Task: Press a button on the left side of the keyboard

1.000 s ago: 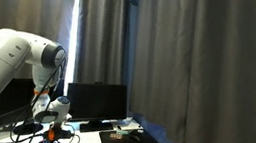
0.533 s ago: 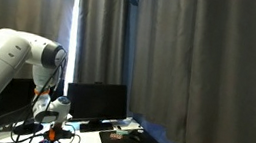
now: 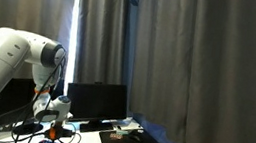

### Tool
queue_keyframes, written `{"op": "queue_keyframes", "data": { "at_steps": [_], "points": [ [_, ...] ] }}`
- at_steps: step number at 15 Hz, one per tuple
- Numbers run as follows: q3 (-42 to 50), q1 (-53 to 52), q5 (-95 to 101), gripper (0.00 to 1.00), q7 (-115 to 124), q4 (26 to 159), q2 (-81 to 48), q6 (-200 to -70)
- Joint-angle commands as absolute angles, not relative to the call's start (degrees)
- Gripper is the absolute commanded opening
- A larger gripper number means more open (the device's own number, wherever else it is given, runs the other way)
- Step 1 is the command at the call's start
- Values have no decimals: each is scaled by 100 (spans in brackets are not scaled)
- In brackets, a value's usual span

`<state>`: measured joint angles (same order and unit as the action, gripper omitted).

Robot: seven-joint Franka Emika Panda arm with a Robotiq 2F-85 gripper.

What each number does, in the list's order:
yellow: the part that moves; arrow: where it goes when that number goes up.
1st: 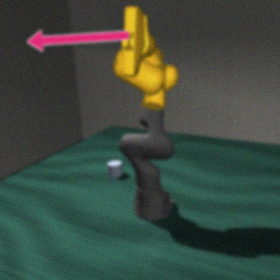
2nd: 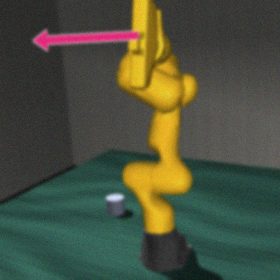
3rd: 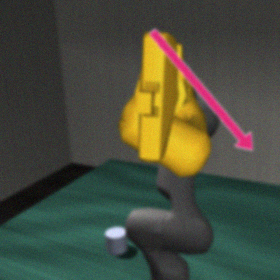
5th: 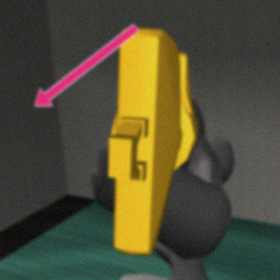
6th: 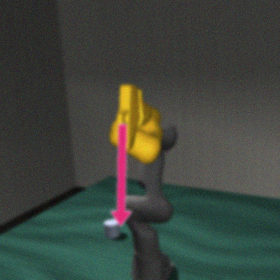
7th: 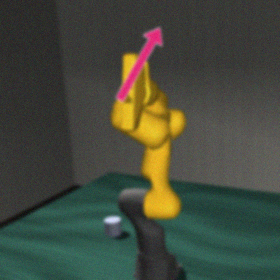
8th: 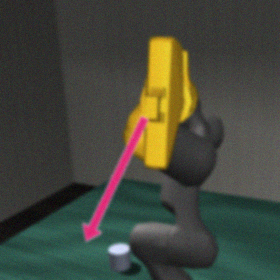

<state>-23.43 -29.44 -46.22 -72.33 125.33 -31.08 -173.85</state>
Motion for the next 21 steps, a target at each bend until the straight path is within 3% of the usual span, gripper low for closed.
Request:
{"op": "queue_keyframes", "data": {
  "at_steps": [1,3,4,5,7,12,13,16,20,21],
  "points": [
    [-2360,-2946,-4678,0,-7145,12655,-2803,-17381],
    [-2327,-2984,-4668,3,-7069,12681,-2701,-17359],
    [-2321,-2994,-4671,28,-7033,12689,-2660,-17360],
    [-2287,-3029,-4650,28,-6967,12708,-2612,-17341],
    [-2206,-3112,-4631,39,-6756,12766,-2496,-17332],
    [-1685,-3577,-4268,73,-6076,13137,-1915,-17164],
    [-1930,-3256,-3449,81,-5426,13332,-1829,-17252],
    [-1063,-3922,-2627,99,-4698,13644,-1279,-16921],
    [-312,-4357,-1409,100,-3613,13874,-685,-16454],
    [-888,-3677,-787,100,-3111,13899,-569,-16349]
  ]
}}
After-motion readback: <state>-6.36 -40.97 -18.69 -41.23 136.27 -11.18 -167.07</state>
